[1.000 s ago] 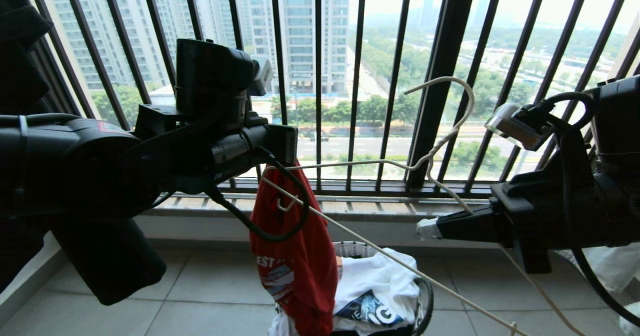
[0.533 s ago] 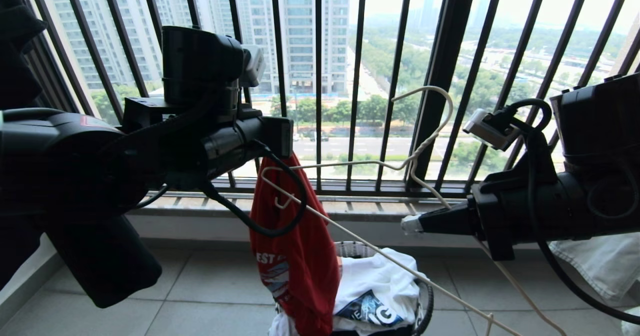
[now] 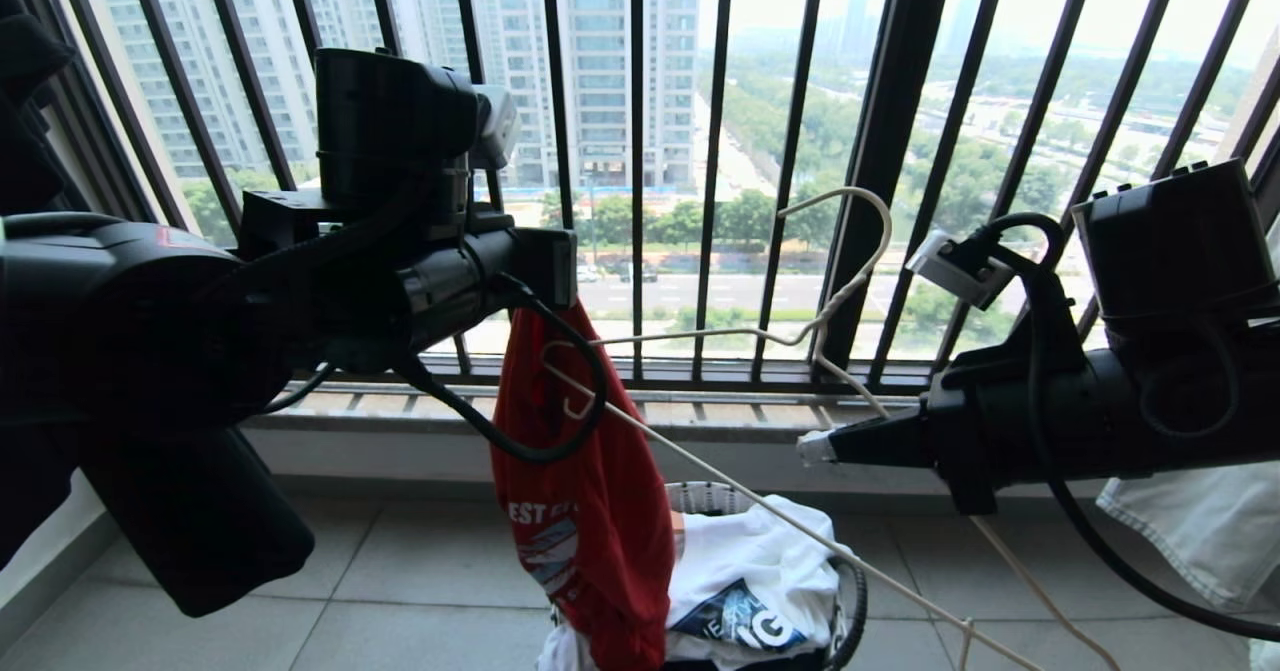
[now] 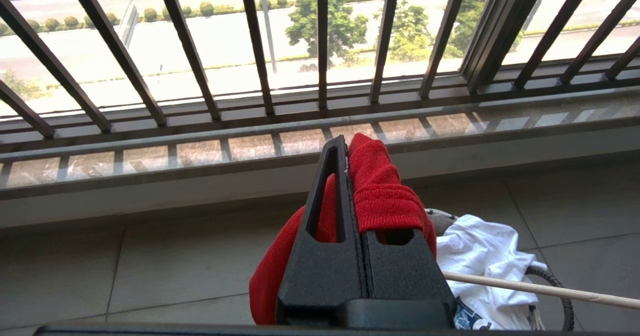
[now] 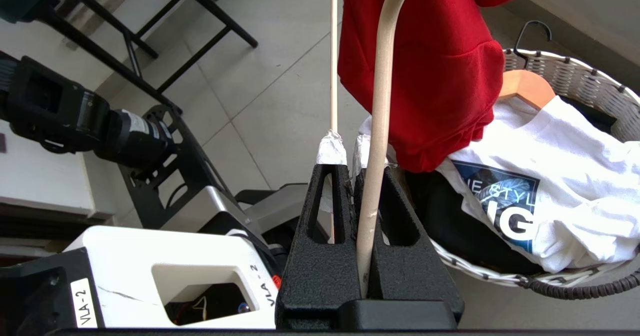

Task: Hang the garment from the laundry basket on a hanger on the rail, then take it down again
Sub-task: Hang the clothes on the clothes rack

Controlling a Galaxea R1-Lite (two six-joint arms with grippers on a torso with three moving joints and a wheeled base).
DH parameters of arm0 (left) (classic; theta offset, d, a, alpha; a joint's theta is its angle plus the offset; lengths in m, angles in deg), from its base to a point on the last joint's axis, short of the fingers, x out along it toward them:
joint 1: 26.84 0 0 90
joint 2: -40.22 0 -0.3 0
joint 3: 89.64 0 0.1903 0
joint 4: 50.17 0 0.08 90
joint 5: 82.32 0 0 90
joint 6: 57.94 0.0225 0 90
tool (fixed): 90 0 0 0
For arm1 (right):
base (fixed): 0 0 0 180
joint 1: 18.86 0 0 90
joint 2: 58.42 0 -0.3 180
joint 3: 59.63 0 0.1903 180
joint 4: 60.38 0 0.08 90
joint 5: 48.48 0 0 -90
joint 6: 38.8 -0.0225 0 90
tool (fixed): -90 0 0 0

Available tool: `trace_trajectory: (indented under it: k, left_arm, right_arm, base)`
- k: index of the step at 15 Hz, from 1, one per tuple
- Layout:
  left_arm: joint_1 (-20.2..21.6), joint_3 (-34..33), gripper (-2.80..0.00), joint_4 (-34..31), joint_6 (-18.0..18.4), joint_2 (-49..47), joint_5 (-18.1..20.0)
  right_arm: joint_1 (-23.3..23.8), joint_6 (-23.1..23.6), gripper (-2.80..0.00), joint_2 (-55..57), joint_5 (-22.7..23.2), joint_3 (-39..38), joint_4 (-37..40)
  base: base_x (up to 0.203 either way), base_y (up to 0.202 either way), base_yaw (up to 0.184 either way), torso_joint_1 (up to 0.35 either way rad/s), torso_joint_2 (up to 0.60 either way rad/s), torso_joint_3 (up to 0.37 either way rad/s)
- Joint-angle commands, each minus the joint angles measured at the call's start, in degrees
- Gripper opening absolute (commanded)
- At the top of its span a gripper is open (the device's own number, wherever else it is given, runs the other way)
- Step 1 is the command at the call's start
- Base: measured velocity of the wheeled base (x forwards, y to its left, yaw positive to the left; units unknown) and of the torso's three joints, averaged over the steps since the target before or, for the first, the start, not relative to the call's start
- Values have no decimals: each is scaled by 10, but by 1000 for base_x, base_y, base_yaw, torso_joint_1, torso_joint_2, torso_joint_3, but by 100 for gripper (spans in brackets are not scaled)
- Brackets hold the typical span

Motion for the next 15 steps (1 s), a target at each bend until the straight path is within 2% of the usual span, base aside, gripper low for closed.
trace_trajectory:
  k: [1,4,7,10,13,15]
  left_arm:
    - [-3,-2,-280,-3,-2,6,2]
    - [-11,-4,-280,-4,-2,5,4]
    - [-41,0,-280,-4,-3,-5,5]
    - [-60,22,-280,-7,-2,-43,5]
    - [-85,68,-280,-81,-2,-52,4]
    - [-89,81,-280,-100,-2,-42,3]
  right_arm:
    - [-1,0,-280,7,-20,-1,-15]
    - [-2,-1,-280,7,-28,-6,-30]
    - [-25,-1,-280,9,-28,-16,-31]
    - [-24,-1,-280,11,-30,-14,-31]
    - [-9,1,-280,7,-52,-11,-40]
    - [17,17,-280,-5,-63,-11,-49]
  base:
    - [0,0,0,0,0,0]
    - [0,0,0,0,0,0]
    - [0,0,0,0,0,0]
    - [0,0,0,0,0,0]
    - [0,0,0,0,0,0]
    - [0,0,0,0,0,0]
